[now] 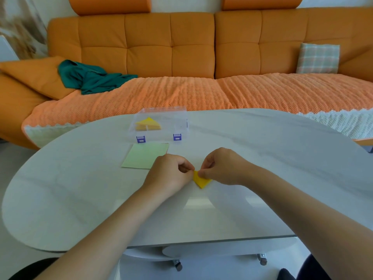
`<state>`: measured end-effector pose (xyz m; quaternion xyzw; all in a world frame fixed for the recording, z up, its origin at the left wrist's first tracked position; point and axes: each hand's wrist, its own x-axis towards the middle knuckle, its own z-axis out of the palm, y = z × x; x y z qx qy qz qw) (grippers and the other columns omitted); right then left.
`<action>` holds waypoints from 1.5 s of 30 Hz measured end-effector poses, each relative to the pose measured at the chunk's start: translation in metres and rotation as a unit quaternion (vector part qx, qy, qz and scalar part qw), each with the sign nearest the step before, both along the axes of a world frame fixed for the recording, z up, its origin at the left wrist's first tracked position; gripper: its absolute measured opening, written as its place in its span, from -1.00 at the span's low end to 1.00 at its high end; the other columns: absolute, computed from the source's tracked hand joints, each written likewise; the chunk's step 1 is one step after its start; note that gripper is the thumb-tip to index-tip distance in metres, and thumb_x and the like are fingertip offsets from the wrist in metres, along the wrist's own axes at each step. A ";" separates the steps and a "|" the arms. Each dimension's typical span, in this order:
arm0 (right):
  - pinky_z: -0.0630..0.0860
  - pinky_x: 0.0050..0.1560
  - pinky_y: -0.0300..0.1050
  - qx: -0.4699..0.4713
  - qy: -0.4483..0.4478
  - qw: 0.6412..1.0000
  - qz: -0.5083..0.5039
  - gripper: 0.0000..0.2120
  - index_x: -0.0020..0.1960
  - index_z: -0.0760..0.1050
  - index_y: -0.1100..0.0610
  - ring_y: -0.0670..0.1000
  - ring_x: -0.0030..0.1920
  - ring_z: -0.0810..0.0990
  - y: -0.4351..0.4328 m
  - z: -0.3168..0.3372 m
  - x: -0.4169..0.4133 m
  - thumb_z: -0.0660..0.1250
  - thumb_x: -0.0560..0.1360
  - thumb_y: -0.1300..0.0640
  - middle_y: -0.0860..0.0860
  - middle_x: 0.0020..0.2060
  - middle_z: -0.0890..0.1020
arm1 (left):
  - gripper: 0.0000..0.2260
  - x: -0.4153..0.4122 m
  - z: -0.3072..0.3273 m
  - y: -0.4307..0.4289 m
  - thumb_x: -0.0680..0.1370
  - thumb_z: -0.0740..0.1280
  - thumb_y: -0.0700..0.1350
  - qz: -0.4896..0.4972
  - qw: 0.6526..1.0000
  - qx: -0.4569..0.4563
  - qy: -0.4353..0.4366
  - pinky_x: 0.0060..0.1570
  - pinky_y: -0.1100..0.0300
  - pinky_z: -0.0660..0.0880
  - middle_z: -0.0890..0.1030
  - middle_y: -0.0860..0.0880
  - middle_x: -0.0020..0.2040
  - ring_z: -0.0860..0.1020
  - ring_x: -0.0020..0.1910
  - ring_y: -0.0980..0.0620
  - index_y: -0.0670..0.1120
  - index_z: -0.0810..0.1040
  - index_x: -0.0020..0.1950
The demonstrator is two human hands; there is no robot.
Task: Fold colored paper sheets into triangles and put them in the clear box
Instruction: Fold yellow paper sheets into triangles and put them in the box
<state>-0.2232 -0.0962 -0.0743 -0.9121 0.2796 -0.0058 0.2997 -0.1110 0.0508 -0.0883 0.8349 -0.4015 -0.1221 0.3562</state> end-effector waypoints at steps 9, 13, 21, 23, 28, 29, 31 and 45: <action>0.58 -0.04 -0.13 -0.085 0.032 0.996 -0.004 -0.81 -0.16 0.61 -0.09 -0.09 -0.10 0.61 0.006 -0.002 0.007 0.44 0.39 -0.19 -0.15 -0.17 0.66 | -0.91 0.003 -0.012 -0.006 0.46 0.41 -0.12 -0.059 0.981 0.011 -0.185 -0.08 0.21 0.41 0.45 0.15 -0.12 0.40 0.02 0.09 0.03 0.61 -0.06; 0.52 -0.02 -0.15 -0.112 0.031 0.993 0.000 -0.80 -0.16 0.61 -0.10 -0.10 -0.11 0.60 0.007 -0.002 0.007 0.42 0.41 -0.22 -0.17 -0.18 0.66 | -0.83 0.005 -0.020 -0.007 0.40 0.41 -0.30 -0.105 0.974 -0.059 -0.190 -0.10 0.19 0.42 0.45 0.11 -0.12 0.38 -0.08 0.12 -0.05 0.61 -0.13; 0.42 -0.02 -0.14 -0.155 -0.031 0.987 0.006 -0.83 -0.22 0.56 -0.12 -0.09 -0.08 0.55 0.012 -0.011 -0.001 0.40 0.42 -0.19 -0.15 -0.19 0.61 | -0.82 0.005 -0.029 0.005 0.44 0.33 -0.26 -0.175 0.963 -0.067 -0.194 -0.14 0.22 0.46 0.59 0.08 -0.10 0.53 -0.12 0.08 -0.03 0.68 -0.13; 0.39 0.03 -0.11 -0.183 -0.068 0.981 0.015 -0.87 -0.16 0.57 -0.14 -0.06 -0.02 0.51 0.012 -0.016 -0.006 0.39 0.46 -0.17 -0.15 -0.11 0.58 | -0.83 0.002 -0.028 0.008 0.44 0.27 -0.20 -0.185 0.955 -0.053 -0.227 -0.15 0.21 0.42 0.59 0.07 -0.08 0.50 -0.12 0.04 -0.06 0.65 -0.13; 0.39 -0.13 -0.06 -0.291 -0.186 0.934 0.095 -0.98 -0.14 0.66 -0.11 0.00 -0.15 0.48 0.010 -0.023 -0.027 0.46 0.46 -0.03 -0.14 -0.13 0.58 | -0.78 -0.006 -0.023 0.014 0.46 0.12 -0.10 -0.207 0.943 -0.015 -0.259 -0.11 0.19 0.38 0.56 0.05 -0.06 0.42 -0.13 0.03 -0.07 0.55 -0.09; 0.39 -0.16 -0.07 -0.305 -0.188 0.926 0.116 -0.96 -0.15 0.67 -0.12 0.00 -0.18 0.48 0.011 -0.025 -0.032 0.44 0.45 -0.02 -0.15 -0.15 0.60 | -0.79 -0.006 -0.022 0.014 0.47 0.12 -0.10 -0.213 0.941 -0.007 -0.261 -0.08 0.17 0.40 0.54 0.05 -0.05 0.41 -0.12 0.03 -0.06 0.54 -0.08; 0.39 -0.19 -0.08 -0.319 -0.178 0.921 0.138 -0.89 -0.12 0.70 -0.12 -0.01 -0.19 0.49 0.013 -0.030 -0.038 0.39 0.45 0.02 -0.17 -0.15 0.62 | -0.78 -0.007 -0.020 0.016 0.47 0.12 -0.10 -0.221 0.937 0.002 -0.270 -0.05 0.15 0.40 0.51 0.04 -0.06 0.39 -0.11 0.02 -0.05 0.54 -0.04; 0.31 0.15 -0.02 -0.308 -0.059 0.949 0.033 -0.61 0.07 0.68 -0.20 0.03 0.20 0.47 0.010 -0.029 -0.055 0.11 0.46 -0.06 -0.15 0.21 0.59 | -0.70 -0.011 -0.017 0.024 0.45 0.13 -0.03 -0.239 0.930 0.045 -0.276 0.01 0.15 0.40 0.45 0.04 0.01 0.36 -0.02 0.01 -0.01 0.54 0.10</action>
